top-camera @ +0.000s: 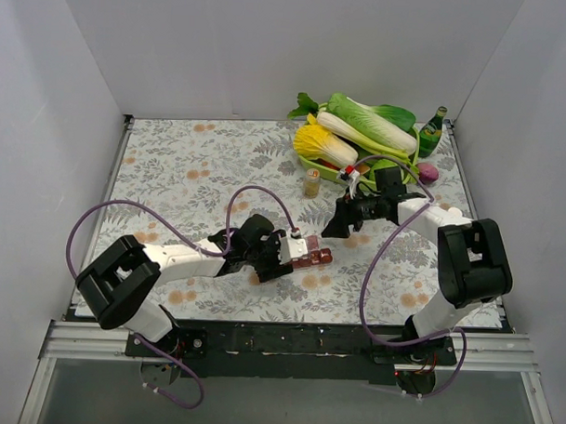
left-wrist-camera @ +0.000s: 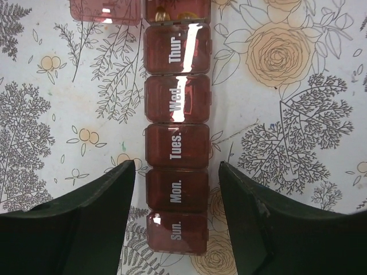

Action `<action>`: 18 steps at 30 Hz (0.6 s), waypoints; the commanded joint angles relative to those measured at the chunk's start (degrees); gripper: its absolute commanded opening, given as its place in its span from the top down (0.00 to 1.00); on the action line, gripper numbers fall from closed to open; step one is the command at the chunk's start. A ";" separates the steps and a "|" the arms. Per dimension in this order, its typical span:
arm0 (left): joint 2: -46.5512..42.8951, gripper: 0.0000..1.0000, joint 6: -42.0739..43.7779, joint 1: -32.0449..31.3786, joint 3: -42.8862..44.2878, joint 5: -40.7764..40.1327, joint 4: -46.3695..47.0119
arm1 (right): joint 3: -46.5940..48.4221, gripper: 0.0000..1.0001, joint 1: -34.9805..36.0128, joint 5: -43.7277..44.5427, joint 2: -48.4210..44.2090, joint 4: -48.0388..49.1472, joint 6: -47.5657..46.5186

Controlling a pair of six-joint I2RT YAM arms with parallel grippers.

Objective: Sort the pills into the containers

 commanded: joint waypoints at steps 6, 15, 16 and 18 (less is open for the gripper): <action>0.98 0.59 1.13 -0.42 0.65 -2.74 0.11 | 0.77 0.34 0.18 0.64 5.22 6.81 11.47; 1.86 0.76 0.52 -0.42 0.56 -1.25 -0.41 | 1.92 0.44 3.07 -4.20 9.71 6.28 11.91; 2.04 0.77 0.43 -0.42 0.65 -1.07 -0.59 | 2.00 0.44 3.52 -4.38 9.97 6.37 12.00; 2.39 0.78 0.25 -0.42 0.91 -0.81 -0.77 | 2.62 0.44 4.39 -4.64 10.76 6.46 12.44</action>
